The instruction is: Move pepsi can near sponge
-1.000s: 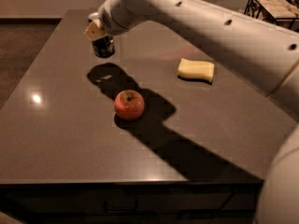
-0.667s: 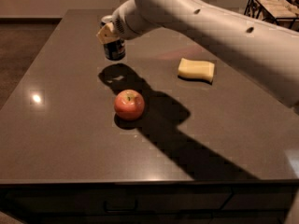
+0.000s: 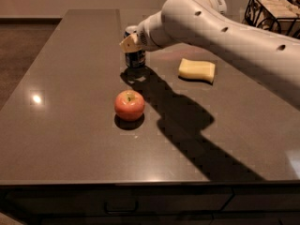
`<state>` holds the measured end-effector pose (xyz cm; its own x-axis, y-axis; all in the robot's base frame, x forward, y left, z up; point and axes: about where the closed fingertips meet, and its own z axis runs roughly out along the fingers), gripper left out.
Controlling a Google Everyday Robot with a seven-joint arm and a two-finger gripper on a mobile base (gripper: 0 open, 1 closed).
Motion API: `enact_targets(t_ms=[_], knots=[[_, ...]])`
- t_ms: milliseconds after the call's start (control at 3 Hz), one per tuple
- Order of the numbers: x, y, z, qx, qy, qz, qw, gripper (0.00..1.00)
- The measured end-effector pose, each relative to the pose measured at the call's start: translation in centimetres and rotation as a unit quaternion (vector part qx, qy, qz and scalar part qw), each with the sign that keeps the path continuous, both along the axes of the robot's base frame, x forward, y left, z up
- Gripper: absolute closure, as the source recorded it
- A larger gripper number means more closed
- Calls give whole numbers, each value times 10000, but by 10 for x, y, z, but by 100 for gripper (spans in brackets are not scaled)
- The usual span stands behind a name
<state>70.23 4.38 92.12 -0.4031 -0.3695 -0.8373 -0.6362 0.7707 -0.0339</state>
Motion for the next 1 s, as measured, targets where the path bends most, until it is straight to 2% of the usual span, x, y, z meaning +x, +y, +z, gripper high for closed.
enact_targets(t_ms=[667, 1000], knots=[[5, -51, -5, 91, -45, -524, 9986, 100], [5, -70, -7, 3, -19, -754, 9972, 84]])
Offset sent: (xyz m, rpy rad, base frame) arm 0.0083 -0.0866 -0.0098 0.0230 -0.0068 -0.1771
